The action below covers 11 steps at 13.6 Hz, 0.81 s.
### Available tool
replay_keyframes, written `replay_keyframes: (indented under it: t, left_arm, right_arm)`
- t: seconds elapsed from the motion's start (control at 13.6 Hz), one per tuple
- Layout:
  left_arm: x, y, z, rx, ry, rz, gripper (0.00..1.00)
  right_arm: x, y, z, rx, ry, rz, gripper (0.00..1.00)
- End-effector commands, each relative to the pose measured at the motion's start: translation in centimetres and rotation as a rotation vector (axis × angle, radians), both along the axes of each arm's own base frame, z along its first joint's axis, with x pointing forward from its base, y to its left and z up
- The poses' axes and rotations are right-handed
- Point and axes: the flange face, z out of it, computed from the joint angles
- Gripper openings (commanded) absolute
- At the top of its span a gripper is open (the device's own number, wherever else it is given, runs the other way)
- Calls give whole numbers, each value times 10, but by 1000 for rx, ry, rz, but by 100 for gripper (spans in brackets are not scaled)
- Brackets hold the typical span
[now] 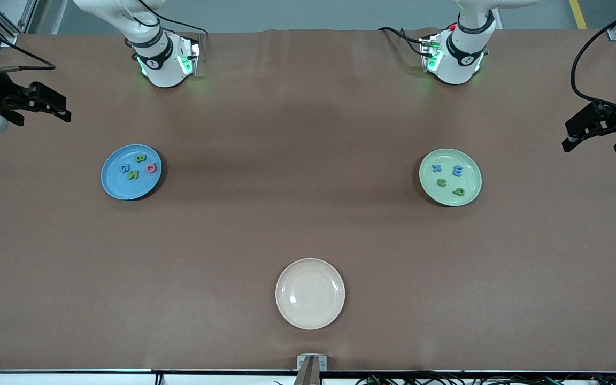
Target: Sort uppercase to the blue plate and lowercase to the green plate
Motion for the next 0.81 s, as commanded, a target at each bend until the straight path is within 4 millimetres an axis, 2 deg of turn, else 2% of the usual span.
replay_keyframes:
  t: [0.0, 0.59, 0.74]
  left_arm:
    - [-1, 0, 7, -15, -16, -13, 100]
    - [1, 7, 6, 28, -17, -49, 100]
    - [0, 1, 9, 67, -22, -66, 100]
  right_arm:
    - [-10, -4, 6, -15, -26, -13, 100]
    - [-10, -25, 9, -6, -48, -59, 100]
    - [-9, -22, 9, -3, -57, -57, 100]
